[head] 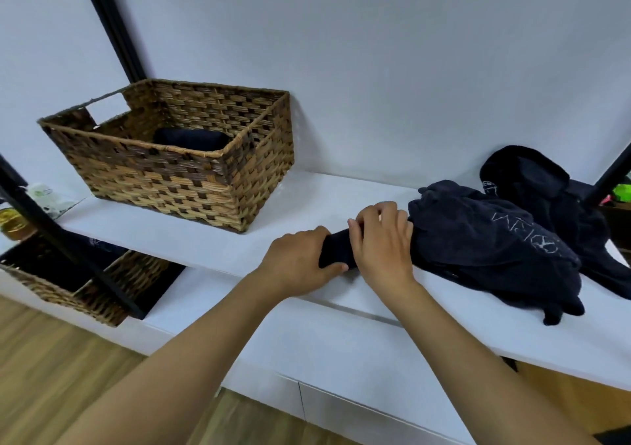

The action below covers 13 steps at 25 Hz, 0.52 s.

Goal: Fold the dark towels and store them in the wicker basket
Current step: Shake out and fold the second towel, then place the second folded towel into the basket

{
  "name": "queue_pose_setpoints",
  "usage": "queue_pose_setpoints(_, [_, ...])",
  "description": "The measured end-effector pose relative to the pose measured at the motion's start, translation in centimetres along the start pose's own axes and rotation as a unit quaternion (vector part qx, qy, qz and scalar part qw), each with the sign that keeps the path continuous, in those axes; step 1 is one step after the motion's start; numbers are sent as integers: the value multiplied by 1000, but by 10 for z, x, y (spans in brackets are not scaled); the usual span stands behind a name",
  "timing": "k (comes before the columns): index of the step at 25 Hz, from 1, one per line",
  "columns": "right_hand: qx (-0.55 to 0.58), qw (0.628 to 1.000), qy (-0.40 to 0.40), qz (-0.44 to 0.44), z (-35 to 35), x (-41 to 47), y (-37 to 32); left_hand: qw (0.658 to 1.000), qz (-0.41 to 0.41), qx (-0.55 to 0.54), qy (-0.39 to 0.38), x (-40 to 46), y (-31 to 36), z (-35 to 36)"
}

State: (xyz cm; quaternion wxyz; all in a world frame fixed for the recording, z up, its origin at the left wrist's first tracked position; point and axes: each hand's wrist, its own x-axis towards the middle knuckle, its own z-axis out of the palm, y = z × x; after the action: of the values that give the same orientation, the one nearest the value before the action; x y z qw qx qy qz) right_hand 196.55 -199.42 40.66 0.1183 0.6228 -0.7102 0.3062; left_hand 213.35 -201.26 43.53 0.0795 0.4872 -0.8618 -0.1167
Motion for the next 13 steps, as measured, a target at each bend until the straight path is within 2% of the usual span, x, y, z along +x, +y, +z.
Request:
queue_pose_setpoints(1, [48, 999, 19, 13, -1, -5, -3, 998, -58, -38, 8, -3, 6, 2])
queue_pose_setpoints(2, [138, 990, -8, 34, -2, -8, -6, 989, -113, -96, 25, -6, 12, 1])
queue_pose_setpoints(3, [239, 967, -56, 71, -3, -12, -14, 972, -161, -164, 44, -8, 15, 0])
queue_pose_setpoints(5, [396, 896, -126, 155, -11, -19, -27, 924, -213, -308, 78, -16, 21, 1])
queue_pose_setpoints(8, [482, 839, -163, 195, -31, -15, -41, 837, -217, -485, 132, -30, 43, -5])
queue_pose_setpoints(11, [504, 832, -177, 148, -56, 1, -48, 773, -172, -587, 168, -40, 64, -17])
queue_pose_setpoints(13, [514, 833, -184, 93, -74, 10, -57, 754, -133, -614, 192, -46, 72, -32])
